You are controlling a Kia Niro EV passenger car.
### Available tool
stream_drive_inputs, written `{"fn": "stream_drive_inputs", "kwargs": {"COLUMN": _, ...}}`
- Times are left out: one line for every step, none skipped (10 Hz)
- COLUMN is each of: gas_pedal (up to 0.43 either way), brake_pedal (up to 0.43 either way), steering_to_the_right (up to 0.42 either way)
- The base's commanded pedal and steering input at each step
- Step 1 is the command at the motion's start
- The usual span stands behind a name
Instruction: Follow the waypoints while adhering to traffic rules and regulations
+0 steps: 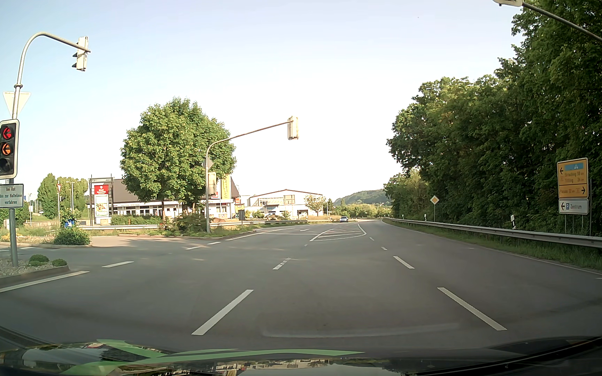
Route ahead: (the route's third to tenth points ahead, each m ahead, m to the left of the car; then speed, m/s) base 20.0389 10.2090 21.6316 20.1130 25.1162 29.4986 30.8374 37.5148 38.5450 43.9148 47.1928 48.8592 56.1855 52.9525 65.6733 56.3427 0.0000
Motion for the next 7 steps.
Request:
{"fn": "stream_drive_inputs", "kwargs": {"gas_pedal": 0.000, "brake_pedal": 0.280, "steering_to_the_right": -0.004}}
{"fn": "stream_drive_inputs", "kwargs": {"gas_pedal": 0.000, "brake_pedal": 0.280, "steering_to_the_right": -0.004}}
{"fn": "stream_drive_inputs", "kwargs": {"gas_pedal": 0.000, "brake_pedal": 0.280, "steering_to_the_right": -0.004}}
{"fn": "stream_drive_inputs", "kwargs": {"gas_pedal": 0.000, "brake_pedal": 0.280, "steering_to_the_right": -0.004}}
{"fn": "stream_drive_inputs", "kwargs": {"gas_pedal": 0.000, "brake_pedal": 0.280, "steering_to_the_right": -0.004}}
{"fn": "stream_drive_inputs", "kwargs": {"gas_pedal": 0.000, "brake_pedal": 0.280, "steering_to_the_right": -0.004}}
{"fn": "stream_drive_inputs", "kwargs": {"gas_pedal": 0.000, "brake_pedal": 0.280, "steering_to_the_right": -0.004}}
